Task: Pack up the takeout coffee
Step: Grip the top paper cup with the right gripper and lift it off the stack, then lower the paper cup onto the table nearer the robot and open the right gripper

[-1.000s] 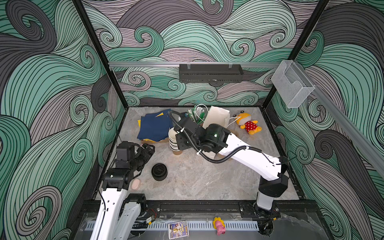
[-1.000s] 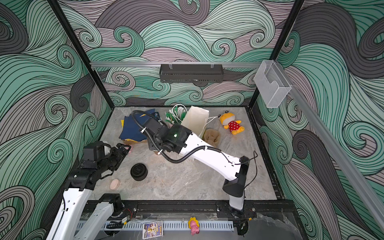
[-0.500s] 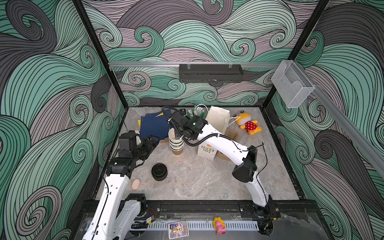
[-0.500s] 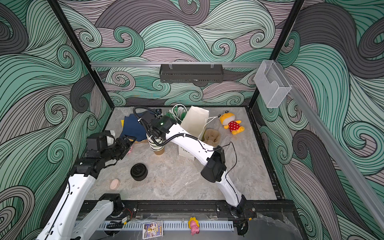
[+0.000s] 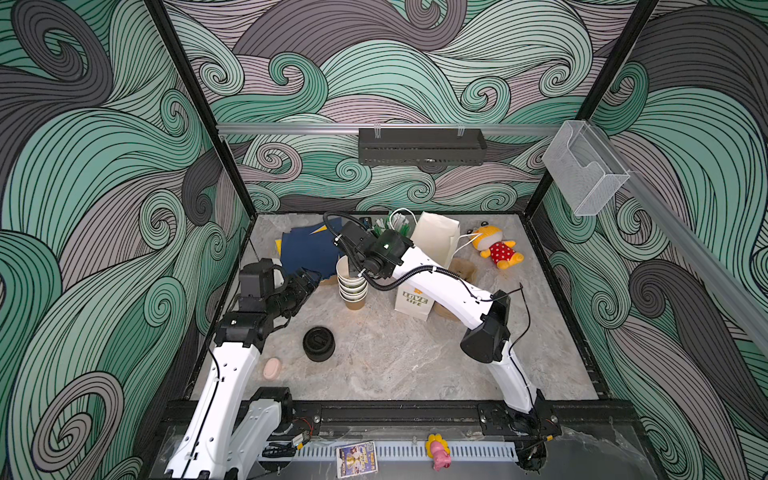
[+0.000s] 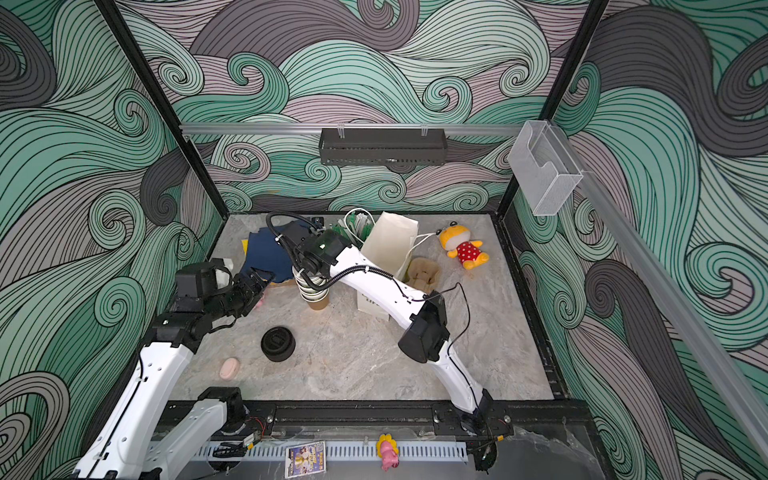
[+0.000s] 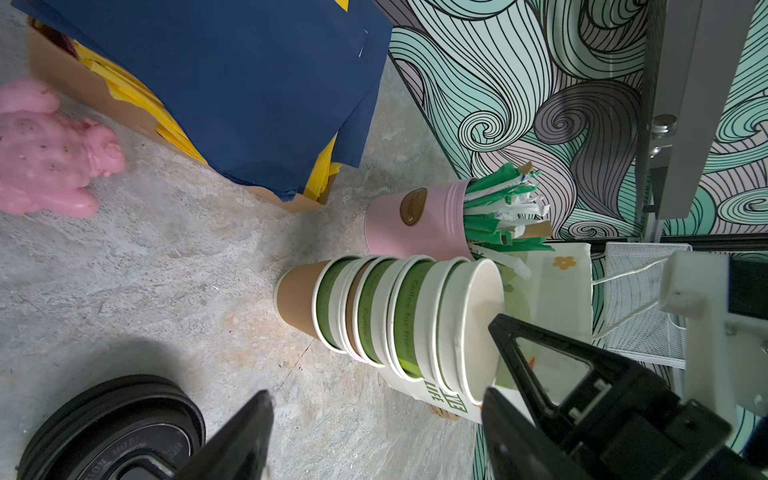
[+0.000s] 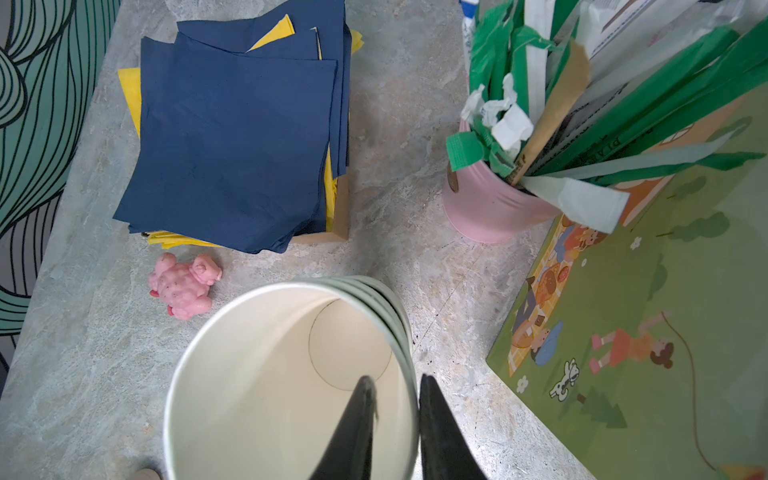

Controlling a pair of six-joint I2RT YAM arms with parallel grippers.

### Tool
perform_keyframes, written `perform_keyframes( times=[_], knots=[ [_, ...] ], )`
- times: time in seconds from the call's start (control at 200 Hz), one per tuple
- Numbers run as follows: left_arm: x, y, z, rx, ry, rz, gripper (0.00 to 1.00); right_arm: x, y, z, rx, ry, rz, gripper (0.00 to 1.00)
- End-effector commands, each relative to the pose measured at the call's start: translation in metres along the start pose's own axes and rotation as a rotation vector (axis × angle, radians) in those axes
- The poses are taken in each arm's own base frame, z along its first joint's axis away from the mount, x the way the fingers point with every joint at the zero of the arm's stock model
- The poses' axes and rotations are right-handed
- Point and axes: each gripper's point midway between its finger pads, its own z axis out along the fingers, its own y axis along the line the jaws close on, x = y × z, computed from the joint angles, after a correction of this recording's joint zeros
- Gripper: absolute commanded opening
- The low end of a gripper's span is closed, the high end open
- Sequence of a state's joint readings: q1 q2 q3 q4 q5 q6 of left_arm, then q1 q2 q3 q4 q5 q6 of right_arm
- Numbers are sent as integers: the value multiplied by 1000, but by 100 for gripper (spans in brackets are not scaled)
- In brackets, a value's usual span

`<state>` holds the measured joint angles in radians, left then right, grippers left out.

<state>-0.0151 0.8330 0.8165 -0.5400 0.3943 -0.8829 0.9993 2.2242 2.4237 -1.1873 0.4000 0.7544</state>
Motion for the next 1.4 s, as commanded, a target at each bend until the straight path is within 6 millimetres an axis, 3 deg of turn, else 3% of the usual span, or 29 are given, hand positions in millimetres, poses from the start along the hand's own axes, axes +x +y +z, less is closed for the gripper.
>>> perform_keyframes(
  times=[0.0, 0.205, 0.37, 0.915, 1.156, 1.281, 1.396],
  knots=[
    [-7, -15, -5, 44, -13, 37, 81, 1, -3, 3, 18, 7, 30, 19],
    [-8, -17, -3, 47, -9, 47, 81, -1, -5, 2, 20, 3, 44, 7],
    [-10, -19, -2, 52, -14, 47, 81, -9, -4, -11, -6, -16, 66, 0],
    [-13, -26, -1, 75, -11, 38, 80, -48, -10, -85, -131, -153, 122, 0],
    [-16, -26, -11, 54, -45, 32, 80, -58, -14, -137, -225, -216, 80, 0],
    [-13, -17, -15, 20, -51, 6, 80, -43, -12, -162, -247, -238, -44, 0],
    [-6, -1, -18, -29, -57, -27, 81, -2, -7, -156, -275, -202, -170, 0]
  ],
)
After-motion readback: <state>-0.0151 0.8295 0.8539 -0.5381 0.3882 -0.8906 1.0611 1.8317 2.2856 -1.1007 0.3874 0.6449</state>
